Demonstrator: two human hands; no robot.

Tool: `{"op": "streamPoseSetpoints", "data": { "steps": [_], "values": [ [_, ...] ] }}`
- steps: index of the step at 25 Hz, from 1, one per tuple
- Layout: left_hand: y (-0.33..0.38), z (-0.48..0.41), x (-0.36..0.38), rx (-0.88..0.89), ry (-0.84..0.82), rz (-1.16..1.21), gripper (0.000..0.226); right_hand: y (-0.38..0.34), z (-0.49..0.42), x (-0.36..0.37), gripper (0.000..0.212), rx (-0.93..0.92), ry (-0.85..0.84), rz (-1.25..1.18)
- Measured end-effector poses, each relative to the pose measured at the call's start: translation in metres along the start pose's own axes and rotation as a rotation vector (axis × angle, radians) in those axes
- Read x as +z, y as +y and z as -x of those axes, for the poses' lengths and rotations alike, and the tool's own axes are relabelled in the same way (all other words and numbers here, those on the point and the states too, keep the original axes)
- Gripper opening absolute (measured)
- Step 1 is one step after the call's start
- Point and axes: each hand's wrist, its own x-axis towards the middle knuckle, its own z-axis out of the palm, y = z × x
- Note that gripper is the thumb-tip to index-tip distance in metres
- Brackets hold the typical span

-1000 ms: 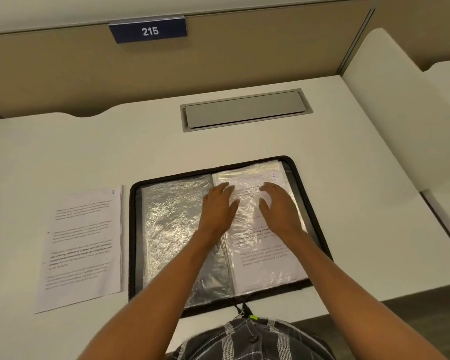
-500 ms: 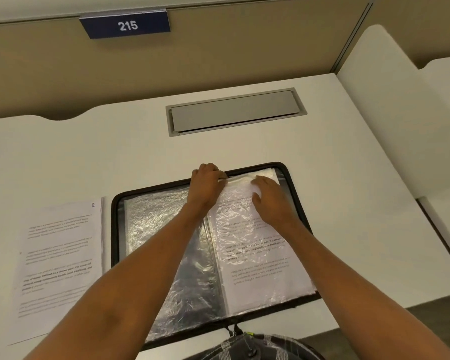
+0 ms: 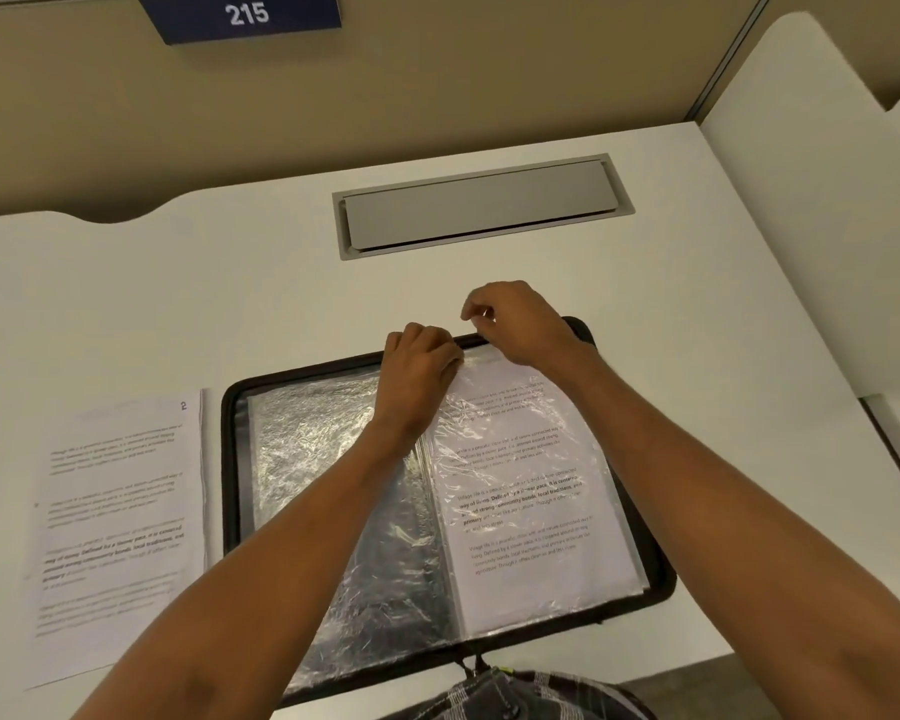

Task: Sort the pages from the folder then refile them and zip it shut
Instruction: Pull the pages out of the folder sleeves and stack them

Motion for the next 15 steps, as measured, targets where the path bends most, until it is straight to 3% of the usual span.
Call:
{"op": "streamPoseSetpoints", "data": {
  "steps": [7,12,15],
  "values": [
    [0.006,0.017,0.0,0.013,0.013,0.034,0.011,-0.018,-0.025,-0.003,0.019,-0.06,-0.421,0.153],
    [0.006,0.026,-0.002,-0.013,0.068,0.026,0.014,-0.017,-0.032,0.01,0.018,-0.065,-0.562,0.326],
    [0.02,0.042,-0.004,-0.158,0.119,0.076,0.02,-0.014,-0.032,0.015,0.017,-0.05,-0.595,0.371]
  ]
}}
